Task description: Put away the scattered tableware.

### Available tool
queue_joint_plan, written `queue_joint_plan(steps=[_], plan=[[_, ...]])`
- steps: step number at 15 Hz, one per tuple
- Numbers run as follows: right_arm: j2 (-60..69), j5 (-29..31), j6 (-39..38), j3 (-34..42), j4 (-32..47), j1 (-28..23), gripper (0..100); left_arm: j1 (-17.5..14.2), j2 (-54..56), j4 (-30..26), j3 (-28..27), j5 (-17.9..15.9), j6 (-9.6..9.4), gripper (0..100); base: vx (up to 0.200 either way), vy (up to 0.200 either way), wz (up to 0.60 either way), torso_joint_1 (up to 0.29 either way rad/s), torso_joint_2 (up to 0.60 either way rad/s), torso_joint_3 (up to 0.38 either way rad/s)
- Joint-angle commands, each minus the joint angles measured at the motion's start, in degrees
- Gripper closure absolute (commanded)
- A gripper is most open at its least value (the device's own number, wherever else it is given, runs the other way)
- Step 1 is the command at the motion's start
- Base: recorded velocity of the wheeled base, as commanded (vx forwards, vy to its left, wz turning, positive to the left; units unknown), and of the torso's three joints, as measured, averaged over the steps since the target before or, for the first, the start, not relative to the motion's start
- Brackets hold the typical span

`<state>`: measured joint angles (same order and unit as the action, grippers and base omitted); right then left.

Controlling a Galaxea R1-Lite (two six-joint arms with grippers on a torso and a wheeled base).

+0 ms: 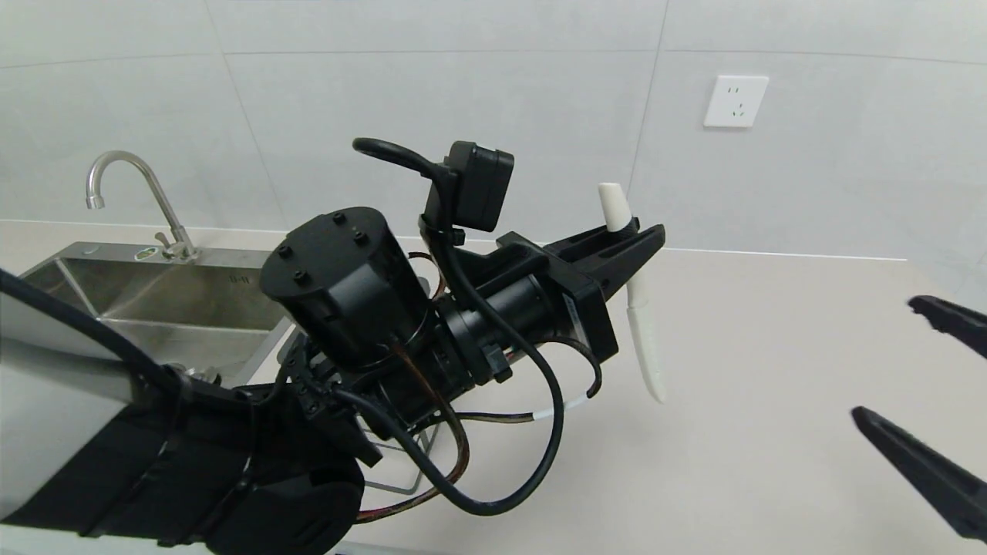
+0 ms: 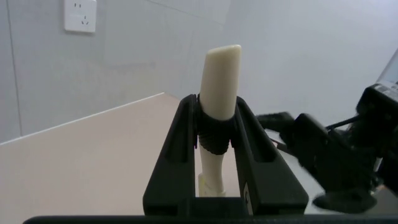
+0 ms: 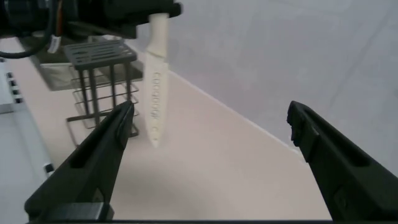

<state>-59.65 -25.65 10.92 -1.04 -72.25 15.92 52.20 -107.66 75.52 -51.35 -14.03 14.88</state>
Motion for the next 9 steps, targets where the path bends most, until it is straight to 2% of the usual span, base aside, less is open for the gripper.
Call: queue_joint_plan(steps=[1,4,5,6,8,9], plan=[[24.76,0.51,0.42,0.68,13.45,-9.86,0,0.01,4.21,0.07,3.53,-0.03,-0.03,100,0.0,0.0,0.0,0.0,0.0,0.0],[38.91,1.3,-0.02,-0.63,24.09,-11.61,0,-0.08,6.84,0.15,6.17,-0.12,-2.67,100,0.0,0.0,0.0,0.0,0.0,0.0],[43.56,3.15,-1.34,-0.81,26.99,-11.88,0,0.01,8.08,0.07,6.79,-0.12,-2.84,100,0.0,0.0,0.0,0.0,0.0,0.0],[46.73,4.38,-2.22,-0.72,29.36,-11.88,0,0.01,8.6,0.15,6.79,-0.12,-3.11,100,0.0,0.0,0.0,0.0,0.0,0.0],[51.3,4.91,-2.4,0.86,33.76,-11.88,0,-0.08,9.83,-0.02,6.96,-0.12,-5.39,100,0.0,0.0,0.0,0.0,0.0,0.0],[54.11,6.23,-2.4,1.04,37.45,-12.23,0,-0.17,10.62,-0.02,7.14,-0.12,-5.57,100,0.0,0.0,0.0,0.0,0.0,0.0]])
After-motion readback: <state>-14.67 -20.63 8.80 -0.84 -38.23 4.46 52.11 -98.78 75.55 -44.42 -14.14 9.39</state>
